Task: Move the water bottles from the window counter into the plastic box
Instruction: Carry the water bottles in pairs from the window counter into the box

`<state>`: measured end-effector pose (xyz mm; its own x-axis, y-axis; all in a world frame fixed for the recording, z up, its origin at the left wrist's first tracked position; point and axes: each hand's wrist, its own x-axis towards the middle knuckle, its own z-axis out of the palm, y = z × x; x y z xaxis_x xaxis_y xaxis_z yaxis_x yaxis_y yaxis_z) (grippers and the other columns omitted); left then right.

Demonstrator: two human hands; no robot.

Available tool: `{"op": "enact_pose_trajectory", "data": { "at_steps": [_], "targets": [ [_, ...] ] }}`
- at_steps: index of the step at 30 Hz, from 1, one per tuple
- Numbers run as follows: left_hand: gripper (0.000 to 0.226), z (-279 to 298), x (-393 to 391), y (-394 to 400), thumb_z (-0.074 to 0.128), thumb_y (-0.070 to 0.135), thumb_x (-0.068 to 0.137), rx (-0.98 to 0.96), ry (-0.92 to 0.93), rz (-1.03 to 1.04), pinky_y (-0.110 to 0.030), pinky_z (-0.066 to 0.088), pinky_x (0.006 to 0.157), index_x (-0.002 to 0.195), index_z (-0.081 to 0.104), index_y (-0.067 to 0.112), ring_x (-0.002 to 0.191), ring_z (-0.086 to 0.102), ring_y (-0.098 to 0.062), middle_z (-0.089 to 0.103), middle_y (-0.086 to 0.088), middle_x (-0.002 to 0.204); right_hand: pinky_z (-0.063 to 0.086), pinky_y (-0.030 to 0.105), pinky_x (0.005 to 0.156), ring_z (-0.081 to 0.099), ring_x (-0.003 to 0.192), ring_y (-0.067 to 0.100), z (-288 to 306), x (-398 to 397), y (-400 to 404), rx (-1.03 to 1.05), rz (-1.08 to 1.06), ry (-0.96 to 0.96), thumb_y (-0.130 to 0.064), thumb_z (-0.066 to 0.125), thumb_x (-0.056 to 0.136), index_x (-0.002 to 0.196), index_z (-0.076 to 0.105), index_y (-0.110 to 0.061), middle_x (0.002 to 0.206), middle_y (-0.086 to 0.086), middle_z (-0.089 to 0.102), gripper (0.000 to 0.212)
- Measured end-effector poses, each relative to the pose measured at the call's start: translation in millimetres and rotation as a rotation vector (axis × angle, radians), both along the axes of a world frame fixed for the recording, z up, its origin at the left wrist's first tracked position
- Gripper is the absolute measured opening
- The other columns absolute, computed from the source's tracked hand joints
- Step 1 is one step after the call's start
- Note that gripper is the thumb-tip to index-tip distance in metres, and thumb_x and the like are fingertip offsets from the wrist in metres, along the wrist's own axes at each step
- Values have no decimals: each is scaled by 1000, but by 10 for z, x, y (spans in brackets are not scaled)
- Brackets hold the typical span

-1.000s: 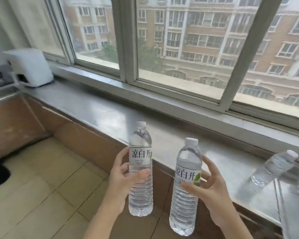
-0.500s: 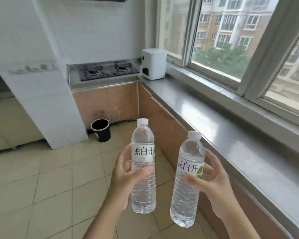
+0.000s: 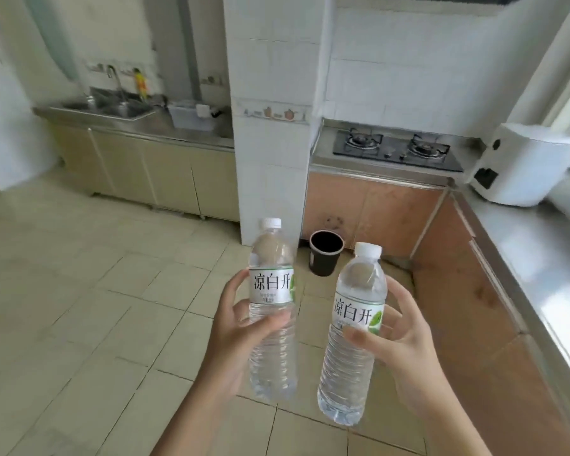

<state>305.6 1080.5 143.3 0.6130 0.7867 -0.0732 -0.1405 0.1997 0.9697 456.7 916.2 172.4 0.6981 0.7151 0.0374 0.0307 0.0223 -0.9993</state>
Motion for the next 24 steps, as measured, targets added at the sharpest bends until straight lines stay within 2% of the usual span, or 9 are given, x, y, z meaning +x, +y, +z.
{"op": "enact_pose_trajectory", "data": {
  "at_steps": [4,8,12,14,18,21,24],
  "targets": [
    [95,25,363,401,88,32,42,12,11,146,-28,52,74,128,50,45,96,73,-16,76,-1,104,57,28,66,72,88,23,36,593,621,-7,128,5,-10,83,56,132,47,-30,103,3,74,86],
    [93,47,646,829,88,30,44,10,14,244,-36,52,81,129,51,43,98,73,-19,77,-1,103,57,25,66,72,90,19,38,1041,1250,-24,230,9,-9,87,58,127,49,-37,105,-1,74,84],
    [86,40,831,1297,87,27,46,0,7,310,-35,53,79,123,53,47,96,73,-20,76,-4,105,56,24,64,72,89,19,-7,1323,1910,-46,306,10,-5,88,60,128,50,-35,105,0,73,83],
    [85,11,903,1584,87,27,46,-4,14,339,-34,52,79,122,54,47,96,73,-20,76,-4,105,57,28,66,72,89,22,-51,1426,2285,-50,346,22,-9,86,57,125,52,-36,105,1,73,80],
    [85,-90,1054,2331,87,30,45,-16,38,387,-34,52,81,121,54,51,97,73,-19,76,-2,106,56,47,81,70,95,26,-194,1606,3133,-56,367,29,-12,87,54,128,50,-38,110,3,72,87],
    [84,-117,1178,2997,87,31,45,-25,47,395,-33,52,79,119,54,53,96,73,-18,76,-1,105,55,51,85,70,95,26,-246,1740,3801,-64,353,40,-12,88,51,130,48,-35,110,4,71,92],
    [87,-59,1289,3683,87,30,47,-5,66,375,-32,51,80,124,51,50,97,73,-16,76,0,104,54,54,86,69,98,27,-231,1878,4456,-63,355,35,-22,91,47,128,49,-38,116,2,69,93]
  ]
}}
